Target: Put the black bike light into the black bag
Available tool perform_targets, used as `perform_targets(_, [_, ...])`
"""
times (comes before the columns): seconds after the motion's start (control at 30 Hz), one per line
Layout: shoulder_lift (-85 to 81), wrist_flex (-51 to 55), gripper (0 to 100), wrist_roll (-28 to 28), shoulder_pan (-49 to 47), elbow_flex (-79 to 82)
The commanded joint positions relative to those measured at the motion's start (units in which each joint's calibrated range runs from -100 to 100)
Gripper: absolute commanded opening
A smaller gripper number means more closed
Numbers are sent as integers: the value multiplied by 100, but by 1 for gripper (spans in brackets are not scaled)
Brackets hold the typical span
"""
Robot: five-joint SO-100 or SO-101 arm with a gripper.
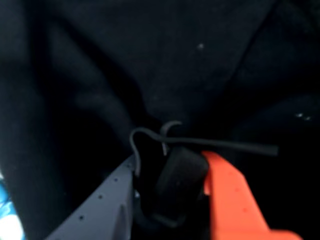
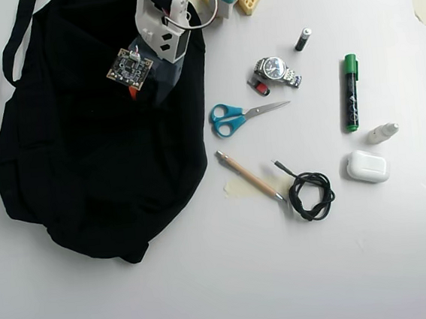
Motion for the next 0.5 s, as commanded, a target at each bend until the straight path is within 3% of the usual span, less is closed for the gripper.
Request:
perform_targets(0.0, [-591,-220,2,27,259,71])
perform_targets(0.07, [-665,-255,2,48,656,394])
perform_targets(0.23, [-449,-2640,2,59,1523,1445])
perform_targets(0.3, [-275,-2907,3,59,1598,1364])
perform_targets(0.47, [48,-2916,32,64,1441,1283])
